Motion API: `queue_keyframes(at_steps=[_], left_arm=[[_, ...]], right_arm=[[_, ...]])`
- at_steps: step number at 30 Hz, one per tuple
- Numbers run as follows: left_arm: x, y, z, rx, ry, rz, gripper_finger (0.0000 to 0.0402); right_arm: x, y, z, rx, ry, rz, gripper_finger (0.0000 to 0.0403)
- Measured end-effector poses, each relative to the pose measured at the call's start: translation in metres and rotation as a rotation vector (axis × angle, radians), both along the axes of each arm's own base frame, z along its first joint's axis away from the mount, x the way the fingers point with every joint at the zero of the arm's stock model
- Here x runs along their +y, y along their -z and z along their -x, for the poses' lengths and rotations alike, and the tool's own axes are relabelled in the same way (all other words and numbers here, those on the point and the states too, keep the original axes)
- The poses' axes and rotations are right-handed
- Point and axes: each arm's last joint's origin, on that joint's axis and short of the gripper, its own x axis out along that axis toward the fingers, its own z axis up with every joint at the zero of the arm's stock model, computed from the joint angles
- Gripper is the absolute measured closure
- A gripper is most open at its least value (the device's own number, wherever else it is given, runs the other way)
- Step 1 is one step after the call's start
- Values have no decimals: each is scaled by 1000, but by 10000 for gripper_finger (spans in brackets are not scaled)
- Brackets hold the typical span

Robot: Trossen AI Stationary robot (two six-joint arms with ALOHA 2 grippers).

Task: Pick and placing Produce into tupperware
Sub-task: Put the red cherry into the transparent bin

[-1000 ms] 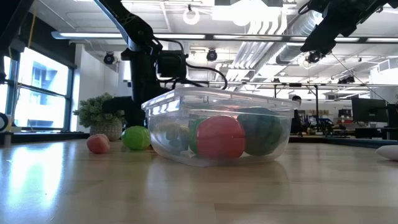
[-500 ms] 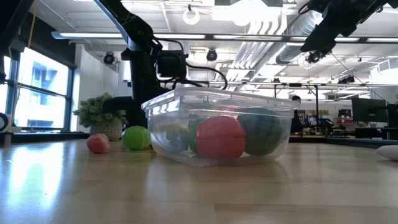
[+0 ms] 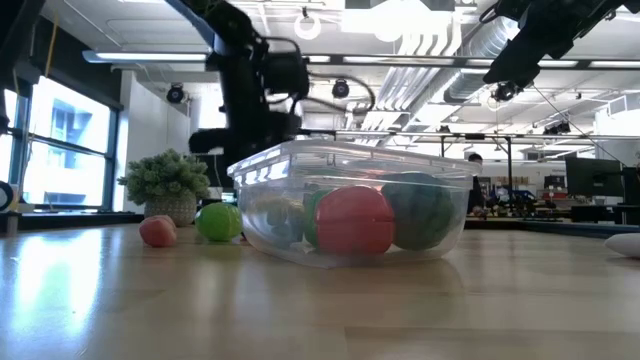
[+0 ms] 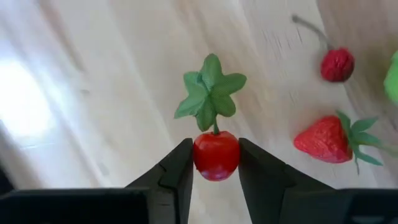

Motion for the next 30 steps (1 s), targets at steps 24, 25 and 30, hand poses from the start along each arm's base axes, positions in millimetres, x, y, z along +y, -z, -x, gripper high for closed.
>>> queue_keyframes(at_steps=[24, 25, 30], left_arm=[[-73, -141, -45, -597, 140, 440, 298], [-80, -139, -48, -589, 149, 424, 298], [-95, -109, -66, -493, 109, 353, 300]], right_arm=[[0, 0, 0, 0, 1, 0, 274], [0, 0, 0, 0, 0, 0, 274], [0, 0, 0, 0, 1, 0, 274]])
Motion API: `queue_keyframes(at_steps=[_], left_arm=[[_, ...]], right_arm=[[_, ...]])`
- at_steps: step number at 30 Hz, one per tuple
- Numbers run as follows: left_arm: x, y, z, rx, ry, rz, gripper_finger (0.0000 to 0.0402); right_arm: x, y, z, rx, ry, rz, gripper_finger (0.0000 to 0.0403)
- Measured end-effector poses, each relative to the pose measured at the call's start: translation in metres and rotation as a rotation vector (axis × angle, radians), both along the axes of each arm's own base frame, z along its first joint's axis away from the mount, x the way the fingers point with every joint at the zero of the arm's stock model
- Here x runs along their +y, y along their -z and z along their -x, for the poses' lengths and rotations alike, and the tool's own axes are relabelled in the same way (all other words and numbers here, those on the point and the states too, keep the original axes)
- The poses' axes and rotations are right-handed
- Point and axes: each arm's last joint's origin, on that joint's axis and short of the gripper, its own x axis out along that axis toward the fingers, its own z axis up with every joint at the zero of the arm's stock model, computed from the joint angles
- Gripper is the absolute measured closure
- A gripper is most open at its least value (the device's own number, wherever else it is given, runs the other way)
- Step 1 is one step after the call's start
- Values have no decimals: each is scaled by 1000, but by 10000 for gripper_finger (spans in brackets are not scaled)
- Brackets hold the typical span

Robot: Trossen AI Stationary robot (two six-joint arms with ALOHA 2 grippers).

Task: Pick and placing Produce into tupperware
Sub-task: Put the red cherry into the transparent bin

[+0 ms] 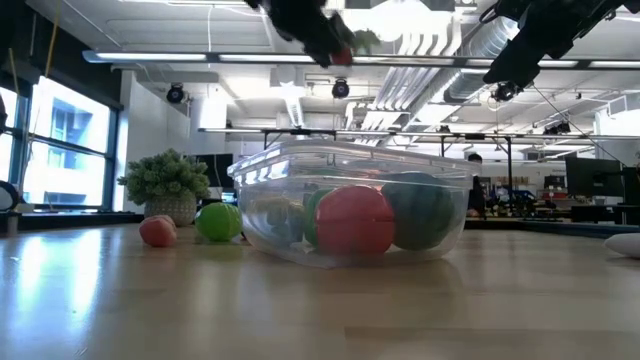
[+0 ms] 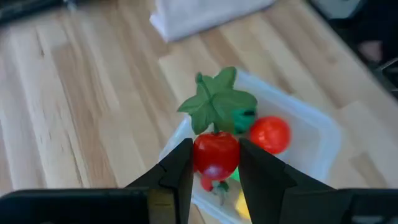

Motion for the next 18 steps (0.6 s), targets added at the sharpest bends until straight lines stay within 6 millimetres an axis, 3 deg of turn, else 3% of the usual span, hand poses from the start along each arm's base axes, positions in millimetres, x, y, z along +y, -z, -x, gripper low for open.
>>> queue_keyframes(at_steps=[7, 18], left_arm=[[1, 55, -28, 119, 0, 10, 298], [-2, 111, -40, 310, -13, -11, 296]], right_arm=[[0, 0, 0, 5, 0, -1, 274], [0, 1, 0, 7, 0, -1, 274]])
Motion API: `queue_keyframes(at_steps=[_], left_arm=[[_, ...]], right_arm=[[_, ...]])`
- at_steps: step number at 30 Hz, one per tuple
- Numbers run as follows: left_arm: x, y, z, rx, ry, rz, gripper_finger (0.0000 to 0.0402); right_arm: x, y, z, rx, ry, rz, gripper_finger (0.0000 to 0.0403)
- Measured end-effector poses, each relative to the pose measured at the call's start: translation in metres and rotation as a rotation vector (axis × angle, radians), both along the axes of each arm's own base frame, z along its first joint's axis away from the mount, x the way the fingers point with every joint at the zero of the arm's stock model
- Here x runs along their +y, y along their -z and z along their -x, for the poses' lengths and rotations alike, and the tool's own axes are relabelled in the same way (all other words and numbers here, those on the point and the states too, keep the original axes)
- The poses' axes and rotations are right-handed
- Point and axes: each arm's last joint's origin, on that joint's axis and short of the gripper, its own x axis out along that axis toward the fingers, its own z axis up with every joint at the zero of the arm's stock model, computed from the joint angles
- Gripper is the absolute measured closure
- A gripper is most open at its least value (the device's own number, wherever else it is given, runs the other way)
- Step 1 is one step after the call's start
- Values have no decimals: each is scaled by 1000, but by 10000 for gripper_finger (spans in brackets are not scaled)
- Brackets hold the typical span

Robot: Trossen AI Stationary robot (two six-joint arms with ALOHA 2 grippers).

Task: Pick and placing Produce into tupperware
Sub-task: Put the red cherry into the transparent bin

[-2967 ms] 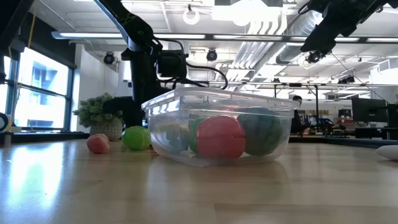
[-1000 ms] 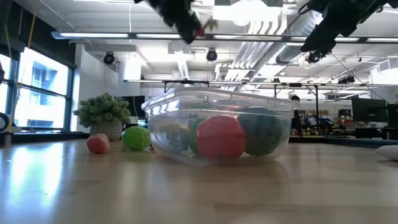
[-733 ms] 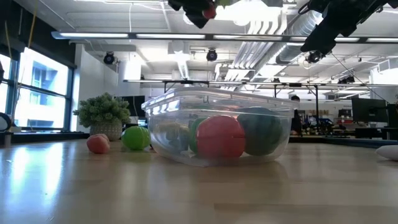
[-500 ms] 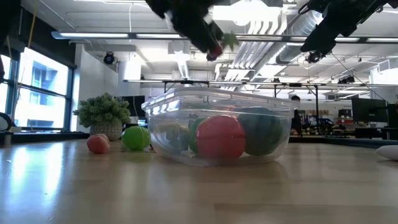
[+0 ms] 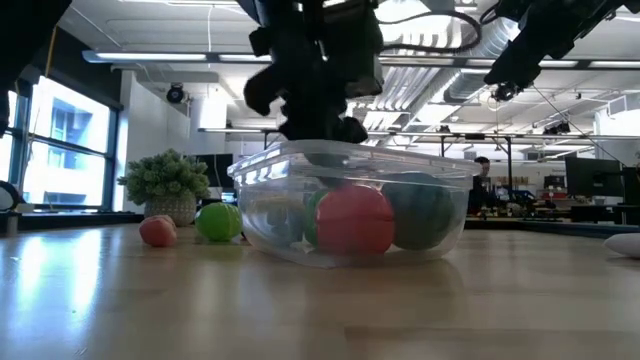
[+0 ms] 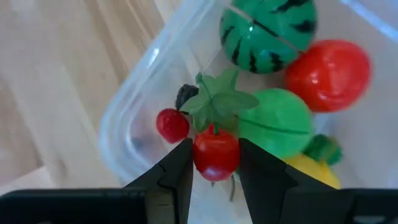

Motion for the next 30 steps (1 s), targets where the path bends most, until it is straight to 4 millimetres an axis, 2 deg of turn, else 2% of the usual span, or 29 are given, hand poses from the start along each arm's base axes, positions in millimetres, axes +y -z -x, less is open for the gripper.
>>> queue_keyframes(at_steps=[6, 30], left_arm=[[-3, 8, 0, 44, -1, -36, 296], [-6, 9, 0, 52, -4, -34, 295]], right_arm=[[0, 0, 0, 1, 4, 2, 274], [0, 0, 0, 2, 13, 9, 274]])
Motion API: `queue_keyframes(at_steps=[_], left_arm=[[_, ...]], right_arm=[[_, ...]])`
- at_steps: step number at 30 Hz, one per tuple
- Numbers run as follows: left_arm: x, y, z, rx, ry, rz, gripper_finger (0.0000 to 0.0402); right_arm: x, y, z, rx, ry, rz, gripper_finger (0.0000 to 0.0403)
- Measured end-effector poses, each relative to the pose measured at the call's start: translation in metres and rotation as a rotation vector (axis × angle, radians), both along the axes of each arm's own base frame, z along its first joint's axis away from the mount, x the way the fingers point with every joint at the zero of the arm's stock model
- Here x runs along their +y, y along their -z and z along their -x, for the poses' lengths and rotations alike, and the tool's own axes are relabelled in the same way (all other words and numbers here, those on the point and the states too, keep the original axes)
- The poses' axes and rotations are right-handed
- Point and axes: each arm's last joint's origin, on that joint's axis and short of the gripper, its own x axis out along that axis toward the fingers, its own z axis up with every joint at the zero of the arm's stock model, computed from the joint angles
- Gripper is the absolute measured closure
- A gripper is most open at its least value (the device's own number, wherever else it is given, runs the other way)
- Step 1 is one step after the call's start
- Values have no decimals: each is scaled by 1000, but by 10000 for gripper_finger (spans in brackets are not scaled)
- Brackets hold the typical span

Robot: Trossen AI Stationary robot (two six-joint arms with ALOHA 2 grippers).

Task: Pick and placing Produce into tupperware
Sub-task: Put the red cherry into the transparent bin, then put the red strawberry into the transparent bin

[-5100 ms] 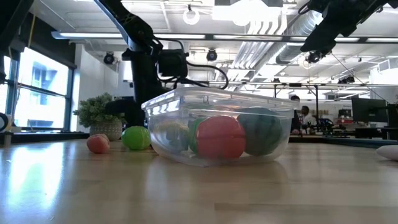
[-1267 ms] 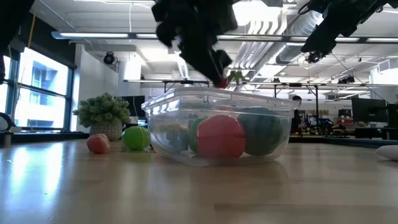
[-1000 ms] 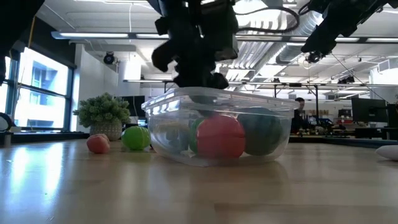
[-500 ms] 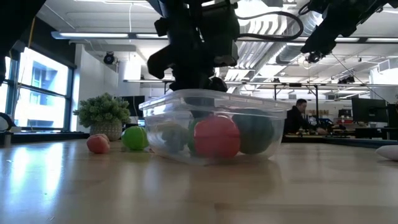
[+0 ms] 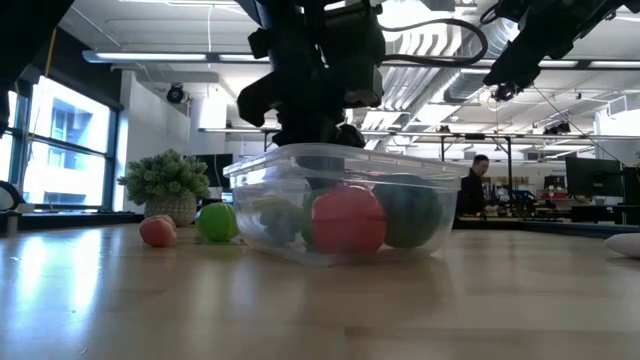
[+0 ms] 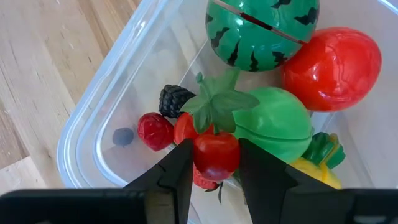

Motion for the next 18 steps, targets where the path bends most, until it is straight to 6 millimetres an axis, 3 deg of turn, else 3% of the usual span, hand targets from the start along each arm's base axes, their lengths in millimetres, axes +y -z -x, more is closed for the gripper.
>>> queue_keyframes(at_steps=[4, 13, 18], left_arm=[[0, 0, 0, 2, -14, 5, 285], [0, -1, 0, 19, -60, 13, 207], [0, -19, 0, 61, -120, 35, 196]], right_arm=[[0, 0, 0, 0, 0, 0, 274], [0, 0, 0, 0, 0, 0, 274], [0, 0, 0, 0, 0, 0, 274]])
